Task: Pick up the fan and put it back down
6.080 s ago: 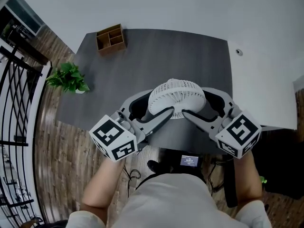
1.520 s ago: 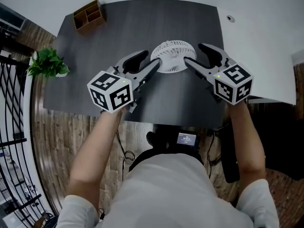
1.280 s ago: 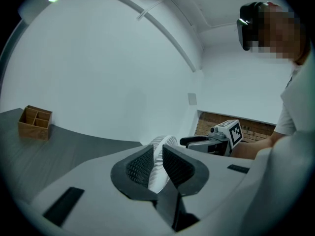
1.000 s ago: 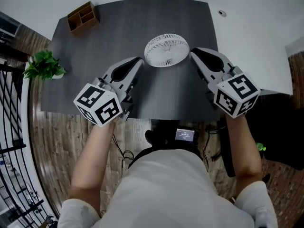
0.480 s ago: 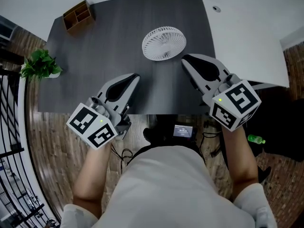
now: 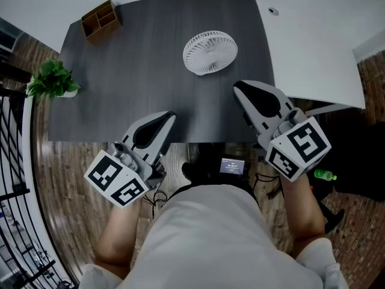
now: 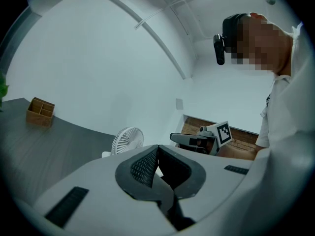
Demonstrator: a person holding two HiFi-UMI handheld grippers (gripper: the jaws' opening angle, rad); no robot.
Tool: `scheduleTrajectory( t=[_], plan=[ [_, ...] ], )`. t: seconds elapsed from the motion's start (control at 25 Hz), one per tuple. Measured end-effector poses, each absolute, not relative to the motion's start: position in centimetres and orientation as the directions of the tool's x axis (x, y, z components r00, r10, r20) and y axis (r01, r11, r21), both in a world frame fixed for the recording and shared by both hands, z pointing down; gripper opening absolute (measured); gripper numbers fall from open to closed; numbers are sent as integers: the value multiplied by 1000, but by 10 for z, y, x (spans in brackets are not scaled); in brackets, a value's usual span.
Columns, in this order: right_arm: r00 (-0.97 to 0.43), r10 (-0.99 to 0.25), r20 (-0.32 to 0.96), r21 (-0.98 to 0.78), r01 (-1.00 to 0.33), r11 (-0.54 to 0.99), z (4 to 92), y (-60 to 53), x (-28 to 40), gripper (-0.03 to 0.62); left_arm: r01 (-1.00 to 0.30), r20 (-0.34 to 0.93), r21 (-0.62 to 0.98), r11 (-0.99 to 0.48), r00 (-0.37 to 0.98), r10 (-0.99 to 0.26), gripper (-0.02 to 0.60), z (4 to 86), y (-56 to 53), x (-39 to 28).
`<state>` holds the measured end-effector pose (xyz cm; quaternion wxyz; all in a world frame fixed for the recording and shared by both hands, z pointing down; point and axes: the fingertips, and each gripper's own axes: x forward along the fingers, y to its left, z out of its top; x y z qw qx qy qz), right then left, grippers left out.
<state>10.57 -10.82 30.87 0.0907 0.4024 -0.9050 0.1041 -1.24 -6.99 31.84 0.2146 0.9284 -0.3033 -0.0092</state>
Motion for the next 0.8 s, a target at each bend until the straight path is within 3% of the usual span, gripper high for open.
scheduleTrajectory(
  t=[0.8],
  plan=[
    [-610, -739, 286, -129, -789, 601, 319, -61, 113, 12, -577, 141, 418, -702, 804, -578, 11, 321, -29, -36]
  ],
)
